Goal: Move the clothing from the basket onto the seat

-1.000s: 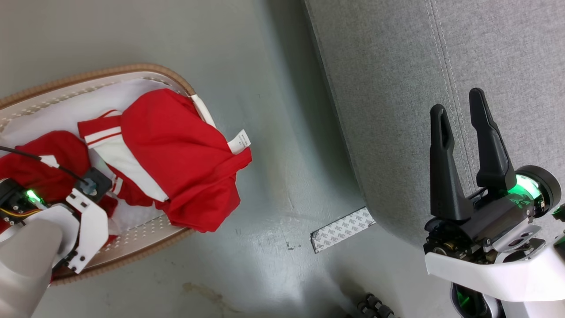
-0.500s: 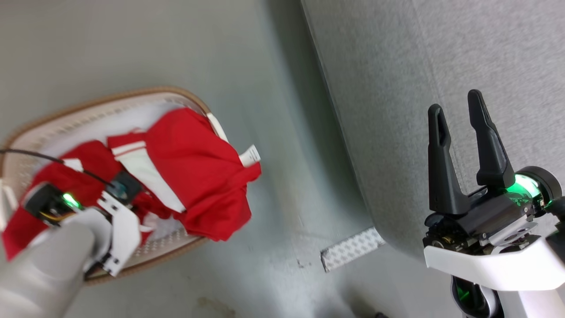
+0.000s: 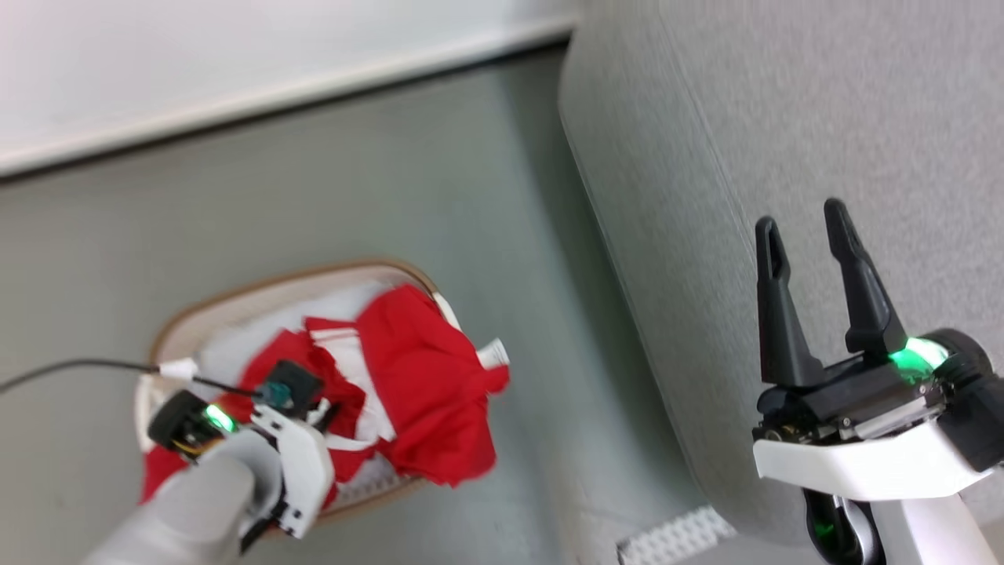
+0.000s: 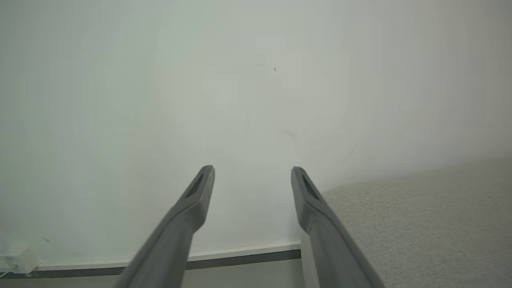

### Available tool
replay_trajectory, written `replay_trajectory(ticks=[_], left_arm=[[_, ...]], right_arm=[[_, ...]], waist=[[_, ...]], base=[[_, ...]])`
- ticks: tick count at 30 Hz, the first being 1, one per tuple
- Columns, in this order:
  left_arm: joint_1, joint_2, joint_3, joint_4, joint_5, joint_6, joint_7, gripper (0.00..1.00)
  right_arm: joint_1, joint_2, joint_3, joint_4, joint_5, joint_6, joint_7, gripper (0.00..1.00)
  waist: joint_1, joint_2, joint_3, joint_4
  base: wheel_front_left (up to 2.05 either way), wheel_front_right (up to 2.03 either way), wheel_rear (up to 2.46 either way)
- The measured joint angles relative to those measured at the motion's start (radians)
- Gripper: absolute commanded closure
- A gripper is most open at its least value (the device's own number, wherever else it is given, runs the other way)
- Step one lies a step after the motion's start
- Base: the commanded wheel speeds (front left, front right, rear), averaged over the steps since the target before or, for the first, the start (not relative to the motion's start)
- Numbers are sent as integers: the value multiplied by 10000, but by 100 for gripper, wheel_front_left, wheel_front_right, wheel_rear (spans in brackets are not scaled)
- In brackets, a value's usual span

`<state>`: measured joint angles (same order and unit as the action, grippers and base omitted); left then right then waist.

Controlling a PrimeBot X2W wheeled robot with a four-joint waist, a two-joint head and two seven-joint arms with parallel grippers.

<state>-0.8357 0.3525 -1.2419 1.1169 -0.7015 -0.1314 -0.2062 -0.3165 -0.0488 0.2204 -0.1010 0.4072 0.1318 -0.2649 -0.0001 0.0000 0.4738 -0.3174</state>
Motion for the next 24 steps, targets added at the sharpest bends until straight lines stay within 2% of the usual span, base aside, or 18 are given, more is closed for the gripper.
replay_trajectory(ticks=[5,9,14,24], left_arm=[[251,-460,299,59,-458,0,-401,100],[434,-602,654,-36,-761,0,-518,100],[528,-612,1442,-709,-926,25,-575,100],[1142,-232,3158,-2769,-458,504,-579,100]], right_arm=[[326,0,-167,456,-115,0,0,0],[544,4,-232,763,-188,0,0,0],[835,2,-288,1097,-188,0,0,0],[1391,2,-257,1561,-188,0,0,0]], waist=[[0,0,-1048,412],[-1,0,-1875,736],[-1,0,-2810,1123],[-2,0,-4165,1763]], base=[[0,0,0],[0,0,0],[0,0,0],[0,0,0]])
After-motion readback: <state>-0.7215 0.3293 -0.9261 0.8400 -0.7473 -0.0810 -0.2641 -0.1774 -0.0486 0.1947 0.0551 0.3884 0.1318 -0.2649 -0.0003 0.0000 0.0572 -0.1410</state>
